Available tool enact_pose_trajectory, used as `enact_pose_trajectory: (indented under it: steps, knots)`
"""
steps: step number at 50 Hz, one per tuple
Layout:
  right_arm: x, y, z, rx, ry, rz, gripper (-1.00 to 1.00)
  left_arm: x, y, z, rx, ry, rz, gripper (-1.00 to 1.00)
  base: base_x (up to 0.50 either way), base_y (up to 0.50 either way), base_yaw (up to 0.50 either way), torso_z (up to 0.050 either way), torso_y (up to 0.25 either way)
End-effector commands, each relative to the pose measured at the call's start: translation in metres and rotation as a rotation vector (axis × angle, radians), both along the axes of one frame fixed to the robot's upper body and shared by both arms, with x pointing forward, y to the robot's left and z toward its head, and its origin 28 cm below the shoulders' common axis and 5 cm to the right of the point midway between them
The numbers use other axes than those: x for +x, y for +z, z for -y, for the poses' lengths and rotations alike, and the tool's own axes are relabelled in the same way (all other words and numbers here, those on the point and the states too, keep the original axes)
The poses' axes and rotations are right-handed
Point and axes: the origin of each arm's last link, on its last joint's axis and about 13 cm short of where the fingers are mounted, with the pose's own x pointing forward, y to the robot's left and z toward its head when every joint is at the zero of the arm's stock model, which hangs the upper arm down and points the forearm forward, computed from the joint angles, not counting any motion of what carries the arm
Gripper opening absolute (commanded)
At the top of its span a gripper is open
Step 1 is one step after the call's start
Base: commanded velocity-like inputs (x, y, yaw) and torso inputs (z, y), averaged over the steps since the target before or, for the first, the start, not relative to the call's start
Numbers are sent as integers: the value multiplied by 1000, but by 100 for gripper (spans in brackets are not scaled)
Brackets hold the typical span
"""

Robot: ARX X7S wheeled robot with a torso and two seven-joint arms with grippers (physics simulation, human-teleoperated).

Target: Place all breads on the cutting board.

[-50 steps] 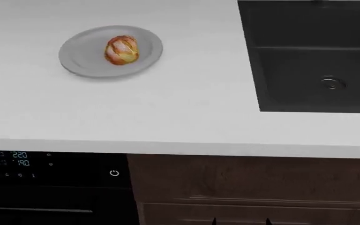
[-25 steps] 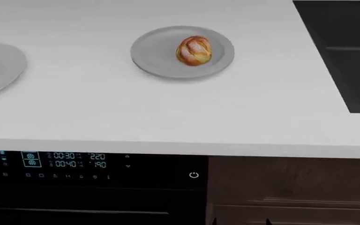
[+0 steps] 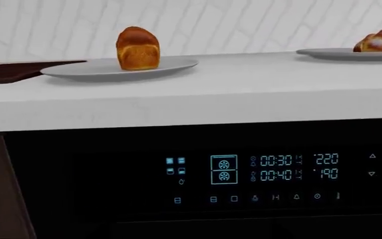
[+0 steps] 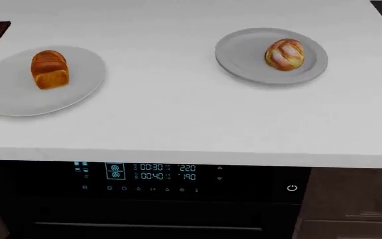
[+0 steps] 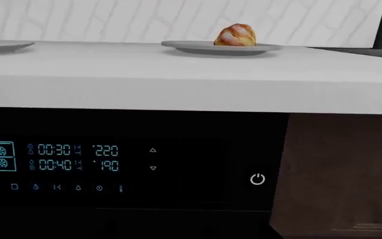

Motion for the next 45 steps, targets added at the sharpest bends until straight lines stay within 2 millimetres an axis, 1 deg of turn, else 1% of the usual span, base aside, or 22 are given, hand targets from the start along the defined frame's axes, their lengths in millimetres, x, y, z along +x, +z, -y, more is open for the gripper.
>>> enact_pose_trajectory:
  steps: [1, 36, 38, 40, 42, 43, 45]
  knots:
    - [0, -1, 0, -2, 2, -4, 100, 0, -1, 0, 4, -1, -4, 100, 0, 500, 0, 0, 0]
    - [1, 0, 0, 2, 0, 1, 100, 0, 0, 0, 14, 0, 3, 100, 0, 500, 0, 0, 0]
    - [0, 0, 0, 5, 0, 4, 100, 0, 0, 0, 14, 1, 5, 100, 0, 0, 0, 0, 0]
    - [0, 3, 2, -7, -19, 19, 100, 0, 2, -1, 3, 6, 6, 100, 0, 0, 0, 0, 0]
    - [-2, 10, 2, -41, -55, 28, 100, 0, 3, -2, -27, 0, -10, 100, 0, 0, 0, 0, 0]
    - [-2, 18, 3, -29, -60, 32, 100, 0, 5, -4, -39, 1, -19, 100, 0, 0, 0, 0, 0]
    - [-4, 34, 4, -63, -68, 42, 100, -3, 11, -6, -47, -1, -27, 100, 0, 0, 0, 0, 0]
